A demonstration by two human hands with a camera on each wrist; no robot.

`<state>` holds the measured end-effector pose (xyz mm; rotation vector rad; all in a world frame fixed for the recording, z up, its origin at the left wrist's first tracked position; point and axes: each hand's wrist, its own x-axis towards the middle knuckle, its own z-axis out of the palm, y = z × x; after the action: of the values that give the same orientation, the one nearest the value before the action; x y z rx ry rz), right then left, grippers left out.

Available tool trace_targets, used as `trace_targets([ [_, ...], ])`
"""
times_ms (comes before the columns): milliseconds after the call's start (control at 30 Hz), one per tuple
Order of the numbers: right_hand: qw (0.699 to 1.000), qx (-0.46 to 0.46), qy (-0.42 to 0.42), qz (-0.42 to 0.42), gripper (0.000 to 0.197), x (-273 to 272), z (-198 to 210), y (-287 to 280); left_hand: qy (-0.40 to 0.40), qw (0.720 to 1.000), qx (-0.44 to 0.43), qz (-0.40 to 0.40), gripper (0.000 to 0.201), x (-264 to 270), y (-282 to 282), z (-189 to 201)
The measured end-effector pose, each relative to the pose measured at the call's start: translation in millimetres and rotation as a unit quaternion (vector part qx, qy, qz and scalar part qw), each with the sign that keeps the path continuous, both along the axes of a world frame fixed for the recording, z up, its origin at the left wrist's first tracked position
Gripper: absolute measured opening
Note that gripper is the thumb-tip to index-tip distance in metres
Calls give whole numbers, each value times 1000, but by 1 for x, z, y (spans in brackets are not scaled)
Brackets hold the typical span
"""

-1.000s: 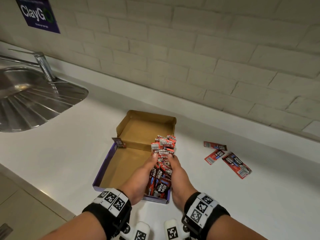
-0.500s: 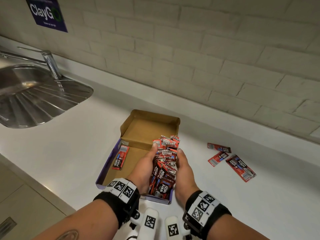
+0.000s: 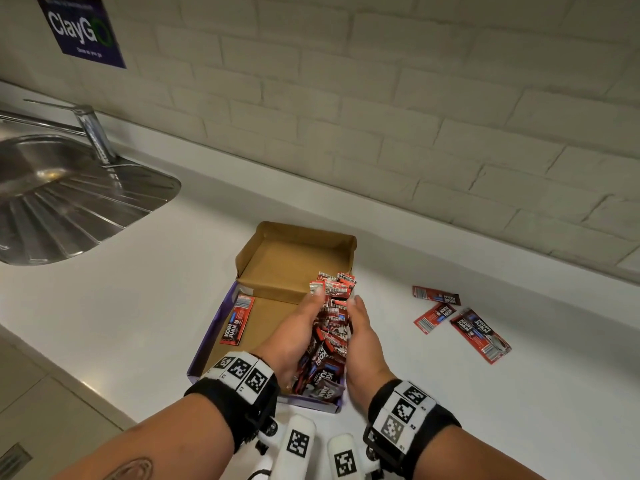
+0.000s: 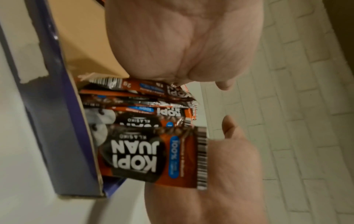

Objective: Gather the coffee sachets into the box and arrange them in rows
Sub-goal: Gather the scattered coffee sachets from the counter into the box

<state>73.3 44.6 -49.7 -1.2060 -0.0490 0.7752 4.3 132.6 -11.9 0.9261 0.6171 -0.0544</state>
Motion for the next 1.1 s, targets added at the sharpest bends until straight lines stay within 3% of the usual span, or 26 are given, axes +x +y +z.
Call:
trace_targets([
  [67, 1000, -10, -2, 1, 31, 4, 5, -7, 0, 1000, 10, -1, 61, -1, 4, -1],
  [200, 998, -61, -15, 10, 62, 15, 2, -15, 22, 999, 28, 12, 63, -1, 11, -4],
  [300, 997, -69, -37, 8, 59, 20, -1, -20, 27, 998, 50, 7, 56, -2, 14, -3],
  [400, 994, -69, -64, 59, 59, 27, 1, -32, 40, 994, 104, 10, 41, -4, 19, 9],
  [567, 965, -101, -104, 219, 101, 26, 5, -53, 95, 984, 152, -12, 40, 7, 40, 10],
  [667, 940, -118, -112, 300, 87, 21, 7, -65, 108, 981, 154, -38, 57, 14, 46, 16],
  [767, 910, -158, -178, 341, 98, 19, 5, -68, 119, 980, 153, -44, 55, 15, 48, 18],
  [833, 902, -168, -217, 333, 103, 18, 0, -66, 115, 979, 159, -53, 55, 16, 45, 18],
  [967, 899, -201, -249, 300, 90, 18, -8, -60, 87, 981, 154, -83, 51, 15, 35, 20],
  [1100, 871, -252, -301, 295, 85, 15, -10, -54, 81, 979, 141, -127, 57, 14, 20, 19],
])
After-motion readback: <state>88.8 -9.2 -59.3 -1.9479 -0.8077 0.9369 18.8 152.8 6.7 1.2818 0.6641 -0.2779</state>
